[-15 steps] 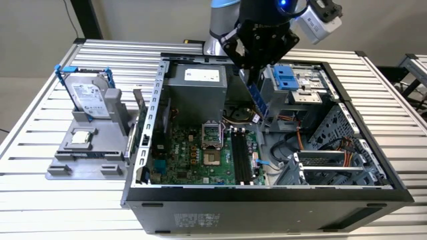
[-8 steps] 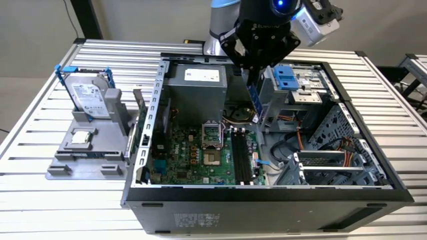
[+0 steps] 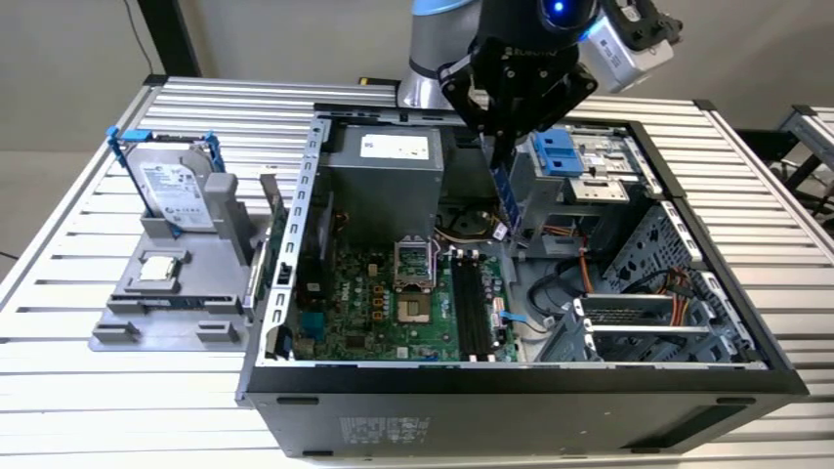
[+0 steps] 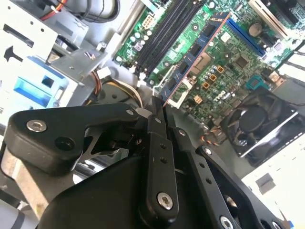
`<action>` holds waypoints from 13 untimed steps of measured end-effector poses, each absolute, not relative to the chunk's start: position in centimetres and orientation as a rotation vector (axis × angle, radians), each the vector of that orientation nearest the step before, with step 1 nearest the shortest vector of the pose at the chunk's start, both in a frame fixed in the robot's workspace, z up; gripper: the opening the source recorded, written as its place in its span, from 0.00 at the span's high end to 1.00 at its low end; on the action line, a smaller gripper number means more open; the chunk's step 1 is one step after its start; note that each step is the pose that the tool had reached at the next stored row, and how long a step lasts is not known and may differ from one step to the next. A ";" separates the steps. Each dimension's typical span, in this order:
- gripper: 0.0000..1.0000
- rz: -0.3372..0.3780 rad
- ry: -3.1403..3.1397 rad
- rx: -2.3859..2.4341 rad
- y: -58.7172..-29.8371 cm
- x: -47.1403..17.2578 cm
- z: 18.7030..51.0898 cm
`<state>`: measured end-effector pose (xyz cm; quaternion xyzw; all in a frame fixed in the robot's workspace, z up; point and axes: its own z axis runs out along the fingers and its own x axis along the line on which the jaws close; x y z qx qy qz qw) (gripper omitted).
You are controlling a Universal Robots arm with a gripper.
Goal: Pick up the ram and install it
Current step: 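Insert the ram into the slot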
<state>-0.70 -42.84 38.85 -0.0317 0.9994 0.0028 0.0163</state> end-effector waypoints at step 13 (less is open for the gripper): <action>1.00 0.008 3.109 -0.042 -42.8 1.1 38.7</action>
